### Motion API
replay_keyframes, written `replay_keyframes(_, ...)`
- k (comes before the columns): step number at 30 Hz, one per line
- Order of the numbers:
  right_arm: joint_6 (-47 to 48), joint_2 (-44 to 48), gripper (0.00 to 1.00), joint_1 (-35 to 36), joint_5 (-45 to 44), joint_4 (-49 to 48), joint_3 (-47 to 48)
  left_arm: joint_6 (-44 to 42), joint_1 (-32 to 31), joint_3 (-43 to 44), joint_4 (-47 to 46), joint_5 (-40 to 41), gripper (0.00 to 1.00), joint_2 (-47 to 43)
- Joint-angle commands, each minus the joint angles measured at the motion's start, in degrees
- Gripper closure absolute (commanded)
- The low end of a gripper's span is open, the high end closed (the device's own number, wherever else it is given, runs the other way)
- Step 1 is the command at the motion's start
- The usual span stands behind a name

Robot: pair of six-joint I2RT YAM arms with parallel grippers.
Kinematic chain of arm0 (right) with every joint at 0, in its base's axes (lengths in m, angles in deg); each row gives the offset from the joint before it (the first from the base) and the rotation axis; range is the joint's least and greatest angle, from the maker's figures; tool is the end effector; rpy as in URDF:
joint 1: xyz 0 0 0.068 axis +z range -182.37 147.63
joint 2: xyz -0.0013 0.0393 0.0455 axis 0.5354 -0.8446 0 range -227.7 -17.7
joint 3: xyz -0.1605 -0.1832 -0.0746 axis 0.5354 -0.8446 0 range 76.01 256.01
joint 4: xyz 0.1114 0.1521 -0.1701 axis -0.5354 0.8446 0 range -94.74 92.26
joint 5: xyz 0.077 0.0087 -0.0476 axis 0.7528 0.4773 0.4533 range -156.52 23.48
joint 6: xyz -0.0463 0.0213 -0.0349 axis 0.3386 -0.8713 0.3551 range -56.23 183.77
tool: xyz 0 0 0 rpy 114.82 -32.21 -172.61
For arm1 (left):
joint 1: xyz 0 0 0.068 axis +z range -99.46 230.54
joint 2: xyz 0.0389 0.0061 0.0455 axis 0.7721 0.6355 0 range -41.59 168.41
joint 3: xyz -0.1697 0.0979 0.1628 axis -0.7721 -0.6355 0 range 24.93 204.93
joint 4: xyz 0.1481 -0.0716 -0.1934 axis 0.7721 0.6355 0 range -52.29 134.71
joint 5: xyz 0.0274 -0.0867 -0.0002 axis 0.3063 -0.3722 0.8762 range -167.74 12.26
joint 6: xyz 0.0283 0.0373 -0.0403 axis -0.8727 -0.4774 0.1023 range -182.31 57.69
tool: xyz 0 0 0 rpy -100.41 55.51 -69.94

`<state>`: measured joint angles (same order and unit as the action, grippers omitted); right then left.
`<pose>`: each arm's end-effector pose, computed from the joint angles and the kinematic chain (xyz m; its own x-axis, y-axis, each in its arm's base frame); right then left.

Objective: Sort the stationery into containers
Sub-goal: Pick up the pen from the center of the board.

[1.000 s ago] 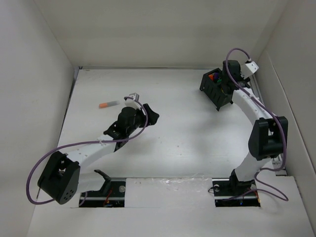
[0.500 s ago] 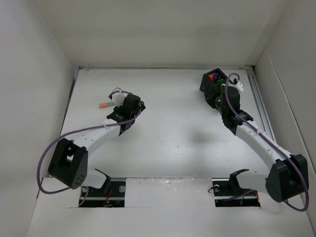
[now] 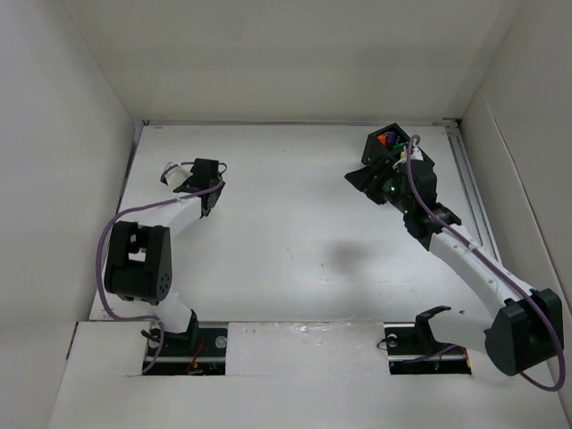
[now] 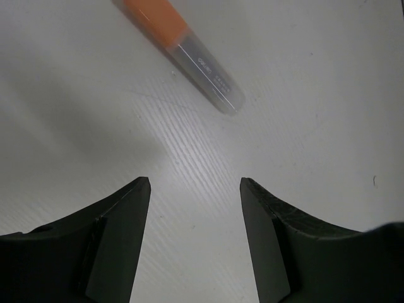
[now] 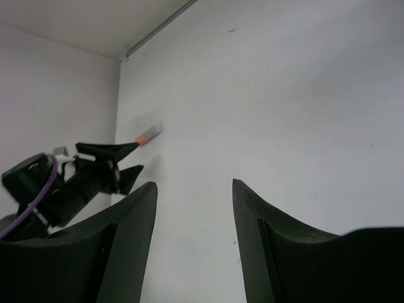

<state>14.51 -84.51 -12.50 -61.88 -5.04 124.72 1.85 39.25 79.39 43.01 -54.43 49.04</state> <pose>0.2638 0.0994 0.2856 -0.4992 0.6225 -0.6027 -0.0506 0.6734 0.7375 0.3340 -0.0479 0.1899 -0.1833 -0.8063 -0.5624 -0.6328 0.5346 -0.5601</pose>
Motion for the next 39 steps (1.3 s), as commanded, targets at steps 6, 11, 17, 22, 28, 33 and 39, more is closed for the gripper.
replay_keyframes(6,0.7,1.7,0.42,0.2,9.4,-1.3,3.6,4.5,1.8,12.7,7.1,0.9,0.47,11.4)
replay_keyframes(11,0.7,3.2,0.40,0.2,10.6,-1.3,3.0,5.7,5.6,17.7,9.0,-2.4,0.48,17.3)
replay_keyframes(17,0.7,3.2,0.40,0.2,12.2,-1.3,3.0,7.5,9.8,14.5,4.1,-8.0,0.51,18.6)
replay_keyframes(22,0.2,2.6,0.40,1.0,12.2,-1.9,3.0,7.5,9.8,16.1,5.8,-5.8,0.57,19.1)
replay_keyframes(28,-0.3,3.7,0.39,1.5,11.6,-2.4,2.4,5.9,9.8,20.7,10.5,-2.0,0.58,22.2)
replay_keyframes(33,-0.3,3.1,0.38,1.5,11.6,-2.4,2.4,2.4,9.8,23.3,12.2,-1.5,0.67,25.2)
replay_keyframes(39,-0.3,1.9,0.37,1.5,11.6,-2.4,2.4,-4.7,9.8,23.9,13.0,-3.4,0.92,27.3)
